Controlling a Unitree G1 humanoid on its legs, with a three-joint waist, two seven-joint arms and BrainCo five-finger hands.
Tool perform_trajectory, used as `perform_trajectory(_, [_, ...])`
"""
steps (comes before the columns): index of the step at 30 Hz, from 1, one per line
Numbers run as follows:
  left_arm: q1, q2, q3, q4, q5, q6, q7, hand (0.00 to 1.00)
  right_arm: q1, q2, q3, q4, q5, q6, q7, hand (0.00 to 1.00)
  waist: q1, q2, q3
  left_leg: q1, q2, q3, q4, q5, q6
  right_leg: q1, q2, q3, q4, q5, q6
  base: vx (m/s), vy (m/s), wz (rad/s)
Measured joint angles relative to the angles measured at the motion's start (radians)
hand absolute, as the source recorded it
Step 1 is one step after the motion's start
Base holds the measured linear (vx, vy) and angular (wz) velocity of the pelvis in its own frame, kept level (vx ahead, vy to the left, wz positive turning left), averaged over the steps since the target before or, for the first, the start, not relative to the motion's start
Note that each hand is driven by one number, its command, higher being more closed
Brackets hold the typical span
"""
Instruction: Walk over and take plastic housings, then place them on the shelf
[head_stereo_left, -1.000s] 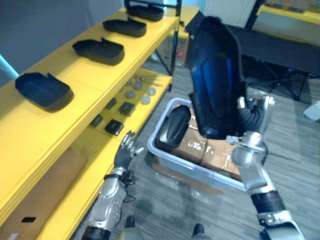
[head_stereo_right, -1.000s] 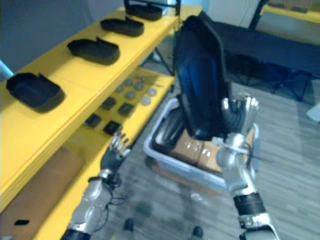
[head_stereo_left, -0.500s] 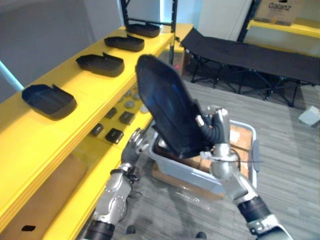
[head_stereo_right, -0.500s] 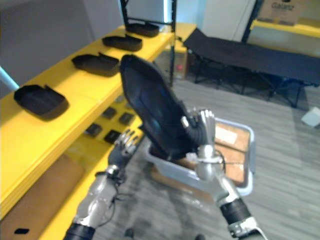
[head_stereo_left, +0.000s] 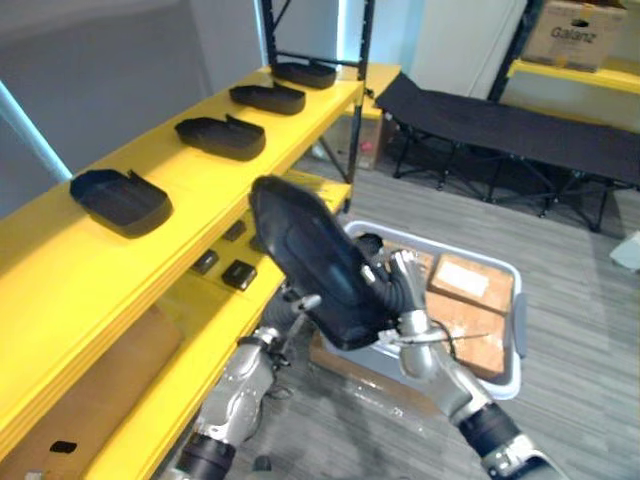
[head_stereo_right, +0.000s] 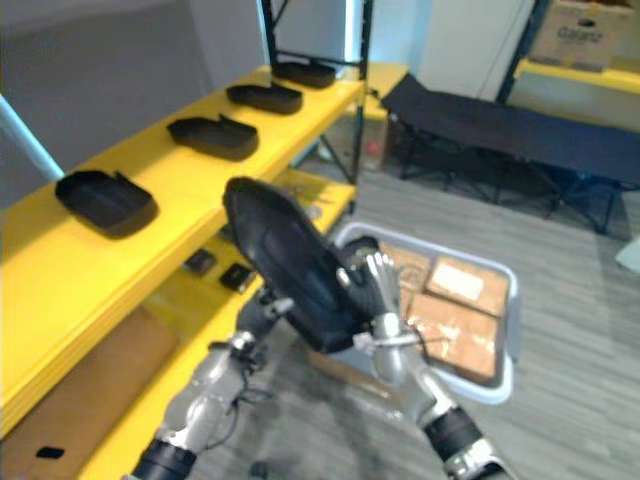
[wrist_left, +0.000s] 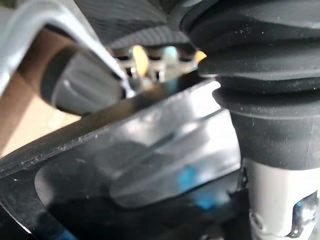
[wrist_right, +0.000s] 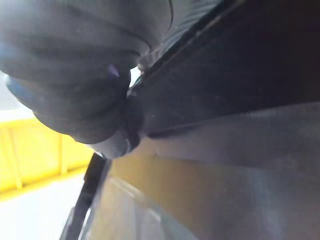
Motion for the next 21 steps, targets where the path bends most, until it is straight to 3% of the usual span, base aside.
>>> perform_trajectory(14, [0.000,0.022,0.028,0.044,-0.091,-0.004,0.031,1.00,-0.002,0.046,0.095,0.010,0.024,-0.014,-0.024,1.00,0.001,-0.015,-0.010,-0.001,0.000,0.000,0.001,0.000,0.000,0.001,0.001,-0.002,-0.005,0.000,-0.001,0.00,0.000,0.00])
perform_trajectory(21, [0.000,0.022,0.027,0.071,-0.279,-0.002,0.031,1.00,-0.001,0.056,0.116,0.010,0.023,-0.032,-0.040,1.00,-0.007,-0.017,-0.011,0.001,0.001,0.002,0.002,0.000,0.000,0.001,0.001,-0.002,-0.008,0.000,-0.001,0.00,0.000,0.00])
